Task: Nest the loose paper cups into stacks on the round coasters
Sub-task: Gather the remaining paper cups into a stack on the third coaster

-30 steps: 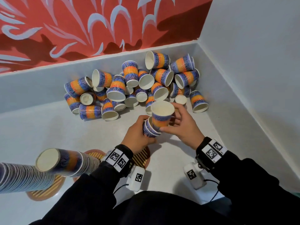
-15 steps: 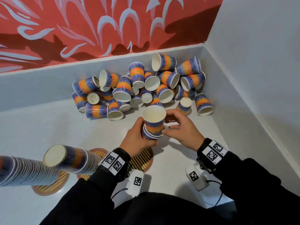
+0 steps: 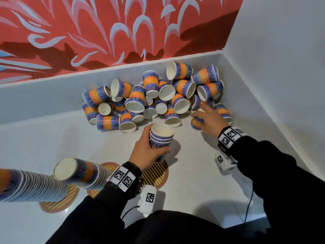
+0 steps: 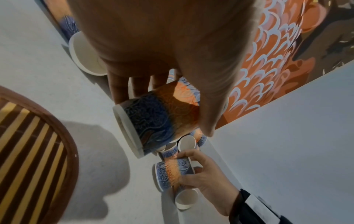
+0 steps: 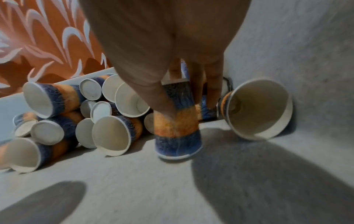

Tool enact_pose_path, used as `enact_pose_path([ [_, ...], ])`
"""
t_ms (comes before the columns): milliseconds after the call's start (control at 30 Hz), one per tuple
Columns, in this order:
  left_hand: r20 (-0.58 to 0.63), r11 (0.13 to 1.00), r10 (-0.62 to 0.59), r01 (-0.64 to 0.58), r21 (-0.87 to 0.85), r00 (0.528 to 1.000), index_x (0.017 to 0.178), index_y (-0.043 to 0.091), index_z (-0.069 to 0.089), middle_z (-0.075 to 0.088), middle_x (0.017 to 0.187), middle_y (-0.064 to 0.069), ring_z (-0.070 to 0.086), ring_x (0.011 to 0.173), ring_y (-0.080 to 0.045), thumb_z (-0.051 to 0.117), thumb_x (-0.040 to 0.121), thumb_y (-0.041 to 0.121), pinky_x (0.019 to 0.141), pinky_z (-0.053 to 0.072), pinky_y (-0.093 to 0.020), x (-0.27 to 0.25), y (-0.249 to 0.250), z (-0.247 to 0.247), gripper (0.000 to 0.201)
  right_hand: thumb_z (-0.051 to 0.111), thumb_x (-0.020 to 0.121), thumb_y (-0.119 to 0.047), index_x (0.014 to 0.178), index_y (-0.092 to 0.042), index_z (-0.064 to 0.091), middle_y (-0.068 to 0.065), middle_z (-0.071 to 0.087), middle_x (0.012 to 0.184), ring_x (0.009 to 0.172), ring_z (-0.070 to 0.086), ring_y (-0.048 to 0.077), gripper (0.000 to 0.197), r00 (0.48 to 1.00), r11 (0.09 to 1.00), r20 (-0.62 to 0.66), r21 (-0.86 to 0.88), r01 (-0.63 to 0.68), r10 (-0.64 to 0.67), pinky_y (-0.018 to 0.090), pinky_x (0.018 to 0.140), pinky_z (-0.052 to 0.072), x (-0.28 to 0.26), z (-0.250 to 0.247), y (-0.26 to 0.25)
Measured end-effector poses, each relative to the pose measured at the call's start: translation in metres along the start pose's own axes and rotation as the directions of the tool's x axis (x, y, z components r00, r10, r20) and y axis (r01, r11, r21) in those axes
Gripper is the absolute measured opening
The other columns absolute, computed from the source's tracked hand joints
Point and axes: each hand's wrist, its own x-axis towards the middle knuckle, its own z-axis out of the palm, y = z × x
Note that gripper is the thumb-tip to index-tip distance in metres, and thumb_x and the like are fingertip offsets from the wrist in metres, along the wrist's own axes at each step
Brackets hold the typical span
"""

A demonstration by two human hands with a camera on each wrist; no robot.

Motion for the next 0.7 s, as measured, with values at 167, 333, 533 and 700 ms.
enact_pose_path([
  [167,-0.085,0.999,0.015,-0.019,-0.045,0.996,0.138,0.043,0.041,0.057,0.126,0.030,0.053,0.109,0.025,0.090,0.080,0.037,0.091,0.045,-0.014,-0.001,0.006,-0.006,0.076,0.090,0.077,-0.015,0.112,-0.030,0.063,-0.001,0.058,0.117,0.104,0.064,0.026,0.046,0.992,0.945,0.086,0.307,-0.115,0.093,0.037,0.081,0.054,-0.014,-0.021,-0.007],
  [333,-0.251,0.982,0.108,-0.143,-0.125,0.962,0.141,0.028,0.045,0.059,0.132,0.016,0.058,0.120,0.004,0.096,0.072,0.027,0.099,0.051,-0.020,0.004,0.029,-0.015,0.086,0.093,0.075,-0.005,0.116,-0.020,0.062,0.014,0.069,0.122,0.090,0.067,0.019,0.053,0.966,0.508,0.177,0.825,-0.250,0.187,0.029,0.071,0.058,-0.055,-0.007,-0.031],
  [533,-0.342,0.918,0.260,-0.341,-0.204,0.903,0.137,0.025,0.043,0.054,0.134,0.003,0.059,0.125,-0.007,0.096,0.072,0.010,0.101,0.052,-0.024,0.005,0.061,-0.015,0.085,0.083,0.076,0.015,0.129,-0.016,0.066,0.014,0.063,0.136,0.108,0.071,0.030,0.064,0.963,0.201,0.250,0.943,-0.266,0.102,0.058,0.098,0.059,-0.081,0.008,-0.056],
  [700,-0.351,0.898,0.216,-0.326,-0.294,0.911,0.138,0.022,0.043,0.058,0.133,0.004,0.063,0.123,-0.007,0.094,0.072,0.007,0.103,0.057,-0.034,0.002,0.064,-0.011,0.085,0.086,0.074,0.008,0.122,-0.019,0.067,0.011,0.062,0.134,0.112,0.070,0.034,0.059,0.966,0.097,0.250,0.962,-0.256,0.065,0.060,0.099,0.058,-0.084,0.011,-0.070],
])
